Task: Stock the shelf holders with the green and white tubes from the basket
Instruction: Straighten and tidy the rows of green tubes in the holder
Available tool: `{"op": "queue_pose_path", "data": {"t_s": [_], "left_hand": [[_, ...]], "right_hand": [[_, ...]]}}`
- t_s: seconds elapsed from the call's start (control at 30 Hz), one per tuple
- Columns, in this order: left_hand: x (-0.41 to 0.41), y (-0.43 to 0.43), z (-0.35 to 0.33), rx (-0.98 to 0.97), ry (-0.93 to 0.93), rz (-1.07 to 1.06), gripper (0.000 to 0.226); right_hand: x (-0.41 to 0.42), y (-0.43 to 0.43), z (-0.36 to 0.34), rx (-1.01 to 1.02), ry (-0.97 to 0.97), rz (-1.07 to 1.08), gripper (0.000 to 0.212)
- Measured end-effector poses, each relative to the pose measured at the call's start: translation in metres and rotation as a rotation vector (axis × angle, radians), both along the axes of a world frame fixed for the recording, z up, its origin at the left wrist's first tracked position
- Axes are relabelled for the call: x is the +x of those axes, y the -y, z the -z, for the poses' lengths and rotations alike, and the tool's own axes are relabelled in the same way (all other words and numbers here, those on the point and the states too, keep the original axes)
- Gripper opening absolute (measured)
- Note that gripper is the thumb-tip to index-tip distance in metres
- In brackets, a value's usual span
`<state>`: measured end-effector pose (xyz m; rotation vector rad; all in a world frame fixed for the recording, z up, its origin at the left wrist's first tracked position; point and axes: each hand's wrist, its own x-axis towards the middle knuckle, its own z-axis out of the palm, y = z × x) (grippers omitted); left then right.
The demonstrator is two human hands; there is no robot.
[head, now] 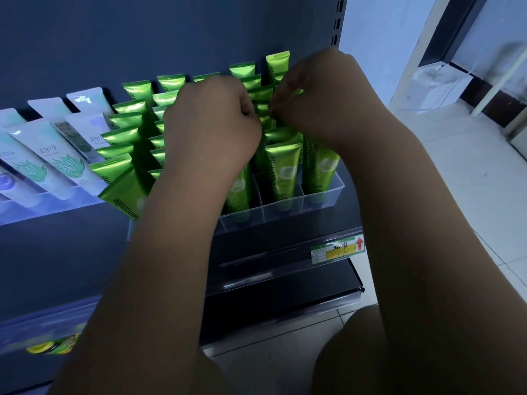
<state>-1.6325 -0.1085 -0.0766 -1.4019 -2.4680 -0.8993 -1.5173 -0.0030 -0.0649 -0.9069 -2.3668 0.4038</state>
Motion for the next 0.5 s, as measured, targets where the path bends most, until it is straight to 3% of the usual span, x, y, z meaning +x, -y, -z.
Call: {"op": "queue_pose_path", "data": {"t_s": [0.5], "left_hand": [[-0.0009,-0.0086,0.0042,-0.017,-0.048,0.026,0.019]], "right_hand": [[-0.0041,-0.0076,-0.0015,0.111,0.088,-0.030,0.023]]}}
